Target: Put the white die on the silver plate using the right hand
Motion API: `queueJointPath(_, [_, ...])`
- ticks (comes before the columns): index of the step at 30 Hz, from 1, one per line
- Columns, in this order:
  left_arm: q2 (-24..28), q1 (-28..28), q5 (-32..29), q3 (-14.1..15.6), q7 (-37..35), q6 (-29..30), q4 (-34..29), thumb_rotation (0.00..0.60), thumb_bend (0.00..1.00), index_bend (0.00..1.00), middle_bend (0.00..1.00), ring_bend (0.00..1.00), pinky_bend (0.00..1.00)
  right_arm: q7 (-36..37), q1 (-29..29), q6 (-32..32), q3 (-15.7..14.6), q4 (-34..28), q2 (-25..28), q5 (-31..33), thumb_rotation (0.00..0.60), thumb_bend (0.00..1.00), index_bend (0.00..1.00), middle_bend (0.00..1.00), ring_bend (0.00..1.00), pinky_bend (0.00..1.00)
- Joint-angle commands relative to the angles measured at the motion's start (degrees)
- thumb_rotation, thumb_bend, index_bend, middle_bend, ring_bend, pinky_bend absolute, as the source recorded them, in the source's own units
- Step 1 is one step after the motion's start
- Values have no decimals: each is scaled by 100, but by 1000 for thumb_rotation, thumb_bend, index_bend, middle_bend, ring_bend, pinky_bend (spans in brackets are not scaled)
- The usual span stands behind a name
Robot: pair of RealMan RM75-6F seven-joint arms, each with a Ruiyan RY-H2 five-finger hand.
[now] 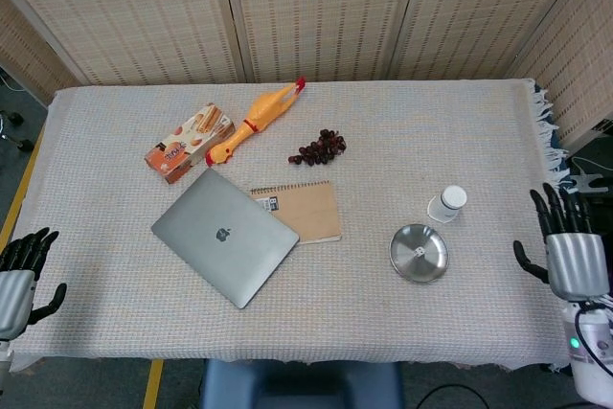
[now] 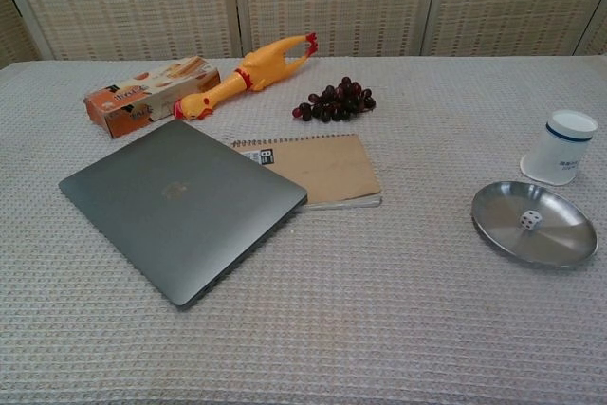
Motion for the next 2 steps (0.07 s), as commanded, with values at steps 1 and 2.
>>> queueJointPath(1, [16, 11, 16, 1, -10, 11, -23, 600, 407, 0, 0, 0, 61, 499, -576, 366, -181, -287, 231, -413, 446, 293, 0, 0, 0, 0])
queueJointPath(2, [18, 12, 28, 11, 1, 7, -30, 600, 407, 0, 0, 0, 62, 474, -568, 332, -182, -284, 227, -444, 446, 294, 0, 0, 0, 0])
